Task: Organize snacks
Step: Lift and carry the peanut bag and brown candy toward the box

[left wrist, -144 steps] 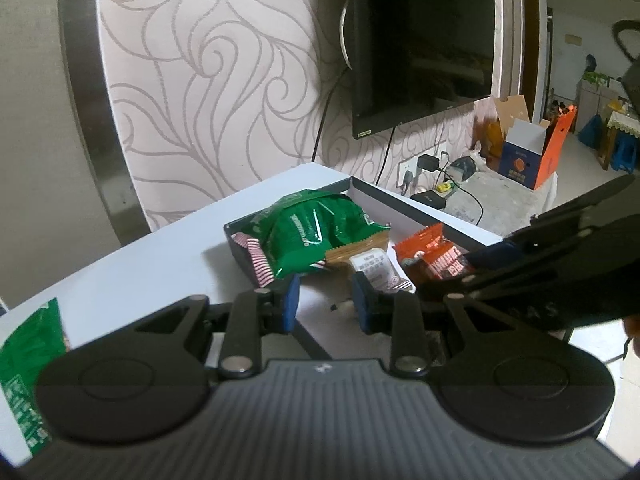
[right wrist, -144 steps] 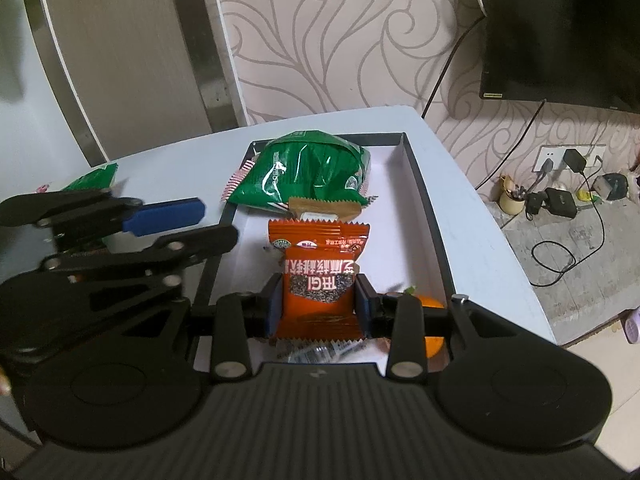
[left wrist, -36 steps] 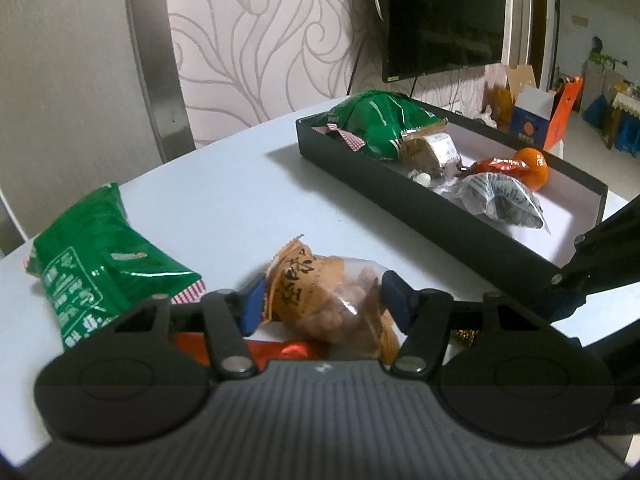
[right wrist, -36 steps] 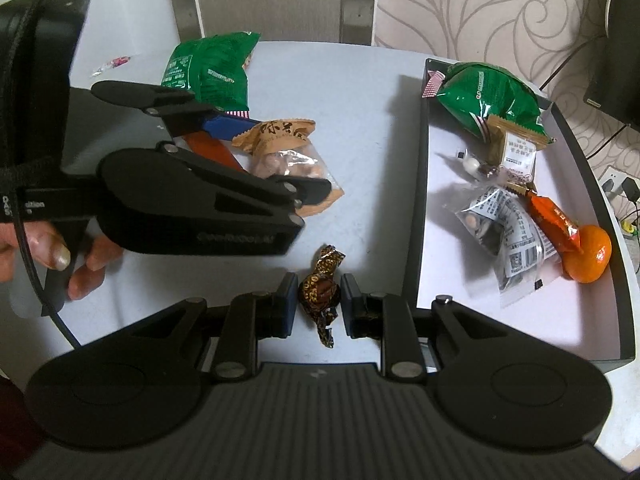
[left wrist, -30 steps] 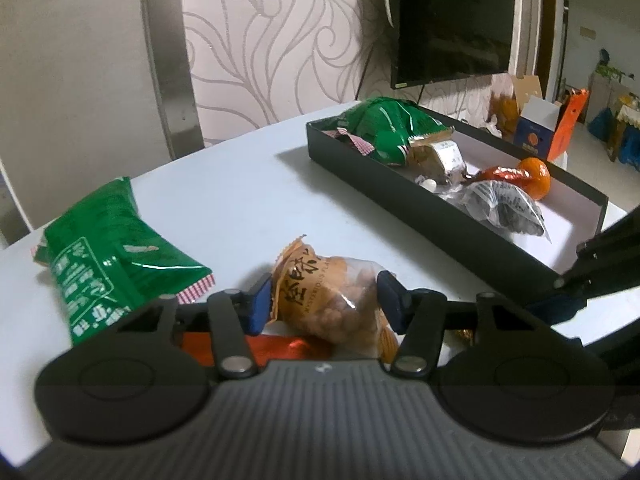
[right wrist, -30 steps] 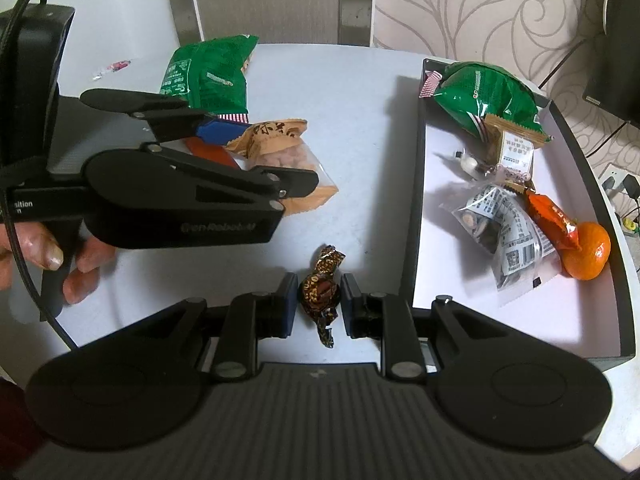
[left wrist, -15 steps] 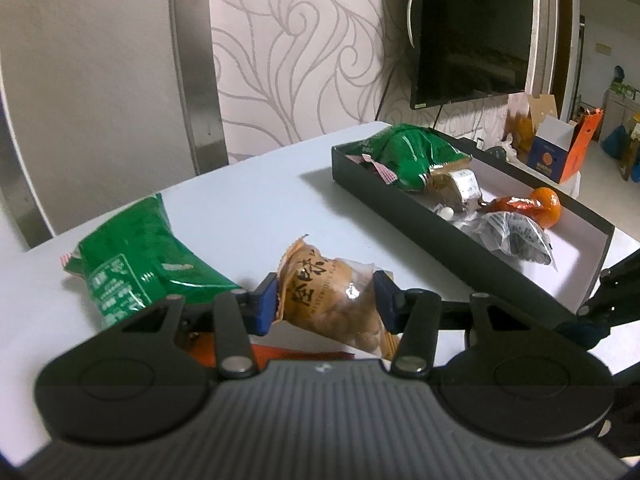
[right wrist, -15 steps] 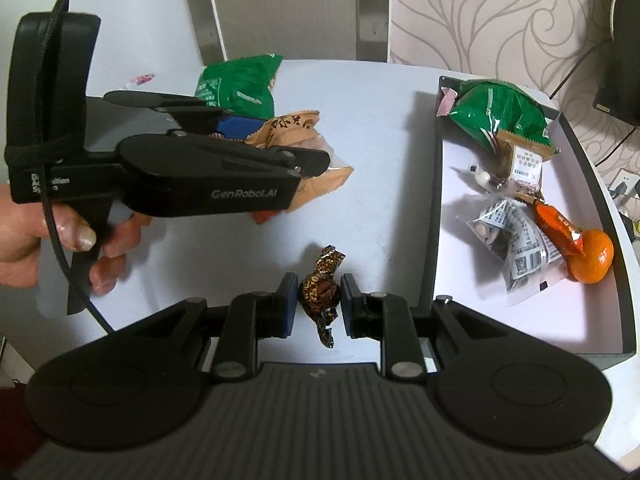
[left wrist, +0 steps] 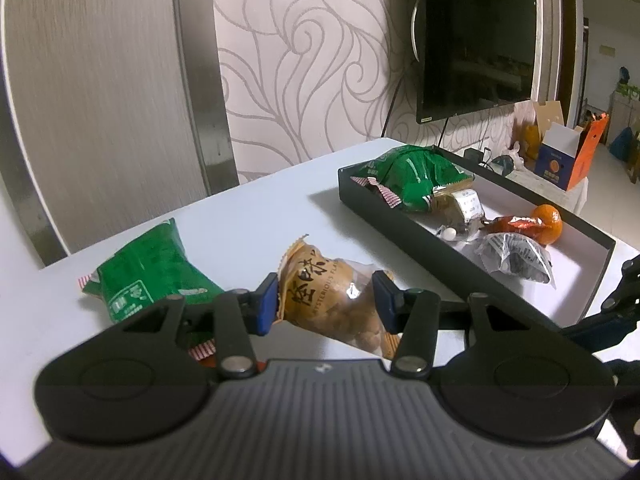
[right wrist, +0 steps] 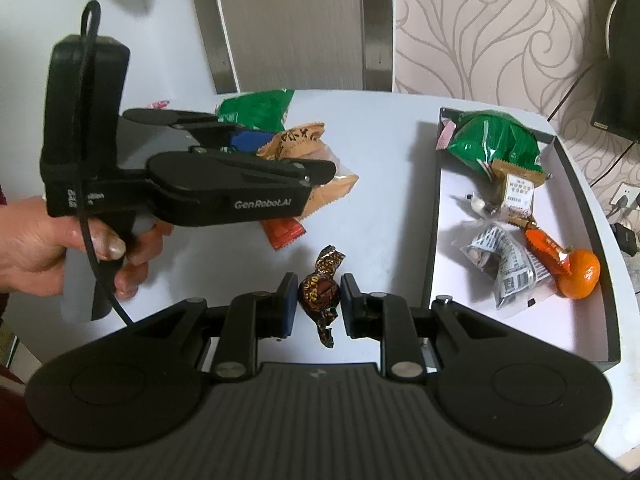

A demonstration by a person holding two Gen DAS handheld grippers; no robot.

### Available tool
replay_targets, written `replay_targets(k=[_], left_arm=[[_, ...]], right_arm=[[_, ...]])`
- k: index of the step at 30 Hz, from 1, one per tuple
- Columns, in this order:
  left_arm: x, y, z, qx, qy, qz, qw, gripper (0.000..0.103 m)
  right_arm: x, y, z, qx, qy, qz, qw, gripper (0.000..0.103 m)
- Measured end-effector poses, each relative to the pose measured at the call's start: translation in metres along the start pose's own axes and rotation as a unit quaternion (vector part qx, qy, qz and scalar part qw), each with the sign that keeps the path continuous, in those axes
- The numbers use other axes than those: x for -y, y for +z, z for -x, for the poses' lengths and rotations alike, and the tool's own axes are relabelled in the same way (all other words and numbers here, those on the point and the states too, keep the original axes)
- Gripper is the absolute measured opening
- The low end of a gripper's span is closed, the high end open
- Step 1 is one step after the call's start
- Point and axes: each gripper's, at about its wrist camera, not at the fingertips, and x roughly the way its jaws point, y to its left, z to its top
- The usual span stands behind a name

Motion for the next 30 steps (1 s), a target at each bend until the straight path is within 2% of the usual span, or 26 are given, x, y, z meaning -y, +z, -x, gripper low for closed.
replay_targets(k=[15, 30], left_arm=[[0.022, 0.027, -0.003, 0.019, -0.012, -0.014, 0.9997, 0.052], [0.074, 0.056, -0.030, 0.031, -0.062, -0.030, 0.9971, 0.052]], right_arm=[[0.015, 0.003, 0.029, 0.029, 0.002, -0.020, 0.999, 0.027], [0.068, -0.003, 0.052, 0.039, -0.035, -0.063, 0.997, 0.027]])
